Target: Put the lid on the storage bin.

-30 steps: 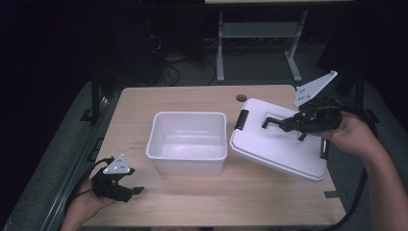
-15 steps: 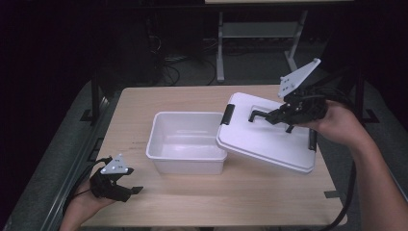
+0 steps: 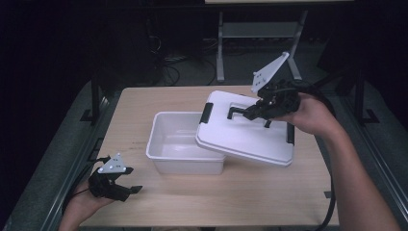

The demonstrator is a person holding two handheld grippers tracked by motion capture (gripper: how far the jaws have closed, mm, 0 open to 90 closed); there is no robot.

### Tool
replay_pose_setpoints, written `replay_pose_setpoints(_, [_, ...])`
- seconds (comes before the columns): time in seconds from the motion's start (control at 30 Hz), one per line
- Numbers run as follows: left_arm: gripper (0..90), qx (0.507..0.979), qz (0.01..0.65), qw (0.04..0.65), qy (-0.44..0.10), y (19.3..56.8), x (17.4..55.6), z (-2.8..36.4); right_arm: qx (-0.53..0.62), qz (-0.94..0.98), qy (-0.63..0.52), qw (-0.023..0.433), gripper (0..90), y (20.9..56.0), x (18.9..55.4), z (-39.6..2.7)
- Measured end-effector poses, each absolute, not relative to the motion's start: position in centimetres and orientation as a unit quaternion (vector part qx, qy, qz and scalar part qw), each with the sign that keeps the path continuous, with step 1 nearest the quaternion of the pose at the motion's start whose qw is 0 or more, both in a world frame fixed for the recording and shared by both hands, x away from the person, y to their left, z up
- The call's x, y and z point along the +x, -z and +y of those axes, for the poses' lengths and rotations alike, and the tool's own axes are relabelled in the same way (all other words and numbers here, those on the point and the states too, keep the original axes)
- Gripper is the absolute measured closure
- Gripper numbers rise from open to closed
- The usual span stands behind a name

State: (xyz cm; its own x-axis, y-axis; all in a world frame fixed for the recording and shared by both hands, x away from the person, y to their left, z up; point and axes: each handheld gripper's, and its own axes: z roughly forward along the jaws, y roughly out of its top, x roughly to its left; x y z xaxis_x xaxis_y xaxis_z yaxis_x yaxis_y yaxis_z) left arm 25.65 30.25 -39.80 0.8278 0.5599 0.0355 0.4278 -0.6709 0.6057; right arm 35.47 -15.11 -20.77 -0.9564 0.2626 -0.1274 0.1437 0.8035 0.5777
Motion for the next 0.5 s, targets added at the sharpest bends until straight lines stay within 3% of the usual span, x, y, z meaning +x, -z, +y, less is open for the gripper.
replay_pose_setpoints(0.5, [28.0,0.909,0.270,0.300,-0.104,40.2,25.7,30.4,0.077,0.948,-0.297,0.088,83.9,21.2,37.2,-10.4])
